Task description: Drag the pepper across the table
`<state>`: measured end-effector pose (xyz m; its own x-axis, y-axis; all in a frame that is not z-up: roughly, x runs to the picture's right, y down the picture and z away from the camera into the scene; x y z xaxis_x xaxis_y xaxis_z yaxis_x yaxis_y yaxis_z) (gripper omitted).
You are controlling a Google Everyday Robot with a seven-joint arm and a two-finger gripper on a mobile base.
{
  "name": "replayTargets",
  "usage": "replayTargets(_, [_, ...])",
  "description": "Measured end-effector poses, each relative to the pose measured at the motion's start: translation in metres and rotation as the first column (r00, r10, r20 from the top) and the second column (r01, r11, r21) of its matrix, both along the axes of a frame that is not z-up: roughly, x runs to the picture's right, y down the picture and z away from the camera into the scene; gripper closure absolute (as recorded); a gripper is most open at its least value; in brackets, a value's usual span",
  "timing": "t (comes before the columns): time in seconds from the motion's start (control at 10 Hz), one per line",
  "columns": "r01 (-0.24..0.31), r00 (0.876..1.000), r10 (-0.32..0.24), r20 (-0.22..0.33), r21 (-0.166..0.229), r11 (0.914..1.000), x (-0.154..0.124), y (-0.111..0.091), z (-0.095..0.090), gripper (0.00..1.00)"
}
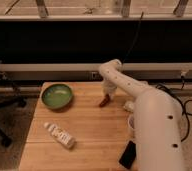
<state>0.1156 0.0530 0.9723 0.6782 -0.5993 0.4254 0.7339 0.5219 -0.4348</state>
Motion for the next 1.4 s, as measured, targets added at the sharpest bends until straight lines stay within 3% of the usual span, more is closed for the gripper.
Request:
replayTargets(0.7, [-0.008,0.998,0.010,-0.061,0.029,0.9995,0.026,-0.024,0.012,0.84])
replayTargets(0.8, [-0.006,0.998,0.009,-0.069,0.032,0.9995,0.028,-0.027,0.013,0.78])
replayTargets(1.1, [-0.002,0.995,0.007,-0.100,0.043,0.9991,0.040,-0.036,0.019,0.44])
replayTargets(1.4, [-0.010,0.992,0.016,-0.127,0.055,0.9984,0.055,-0.044,0.023,0.21])
